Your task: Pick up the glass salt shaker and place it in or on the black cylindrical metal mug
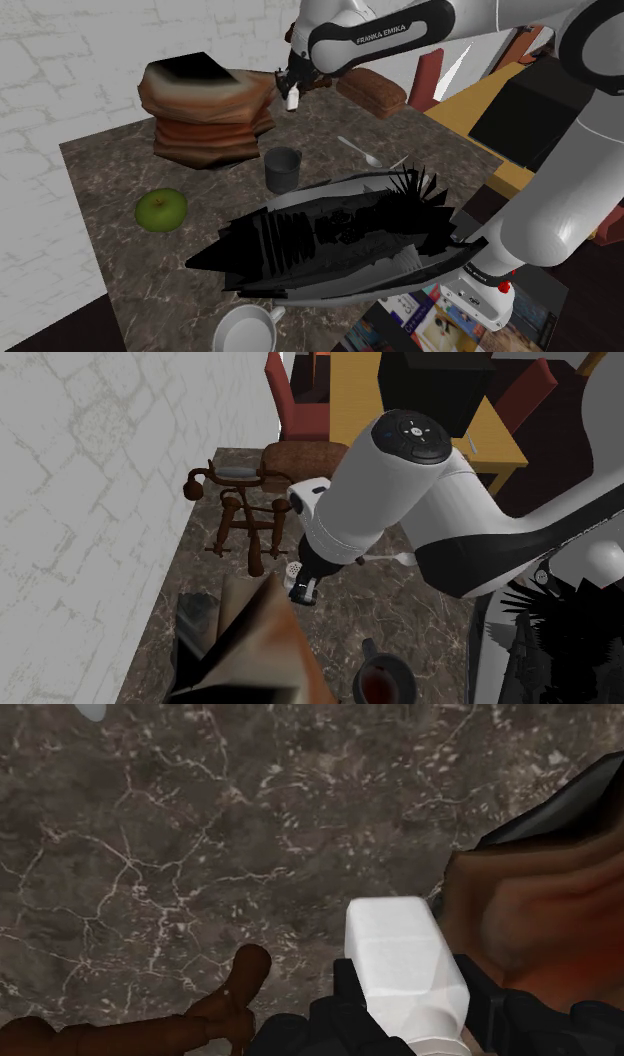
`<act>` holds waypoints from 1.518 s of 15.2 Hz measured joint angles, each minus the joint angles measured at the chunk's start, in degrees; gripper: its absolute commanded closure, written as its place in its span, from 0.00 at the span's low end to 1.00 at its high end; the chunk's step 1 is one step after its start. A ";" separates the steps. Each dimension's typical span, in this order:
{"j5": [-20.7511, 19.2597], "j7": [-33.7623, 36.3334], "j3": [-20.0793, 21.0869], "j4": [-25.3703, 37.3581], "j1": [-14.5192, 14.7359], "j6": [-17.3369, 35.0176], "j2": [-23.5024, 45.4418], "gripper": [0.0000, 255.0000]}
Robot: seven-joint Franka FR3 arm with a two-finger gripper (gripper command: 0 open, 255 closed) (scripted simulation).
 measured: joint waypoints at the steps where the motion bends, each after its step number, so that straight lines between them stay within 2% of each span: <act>1: 0.14 -0.19 0.03 0.17 -0.05 -0.37 -0.19 1.00; 6: 1.04 -1.04 0.25 2.71 -0.14 -3.66 -1.47 1.00; 8: 1.00 0.13 0.69 0.99 0.45 -3.73 -3.22 1.00; 18: 0.69 10.96 5.42 -14.44 5.47 -1.81 -15.78 1.00; 23: 0.90 16.39 8.42 -19.22 7.92 -1.92 -20.16 1.00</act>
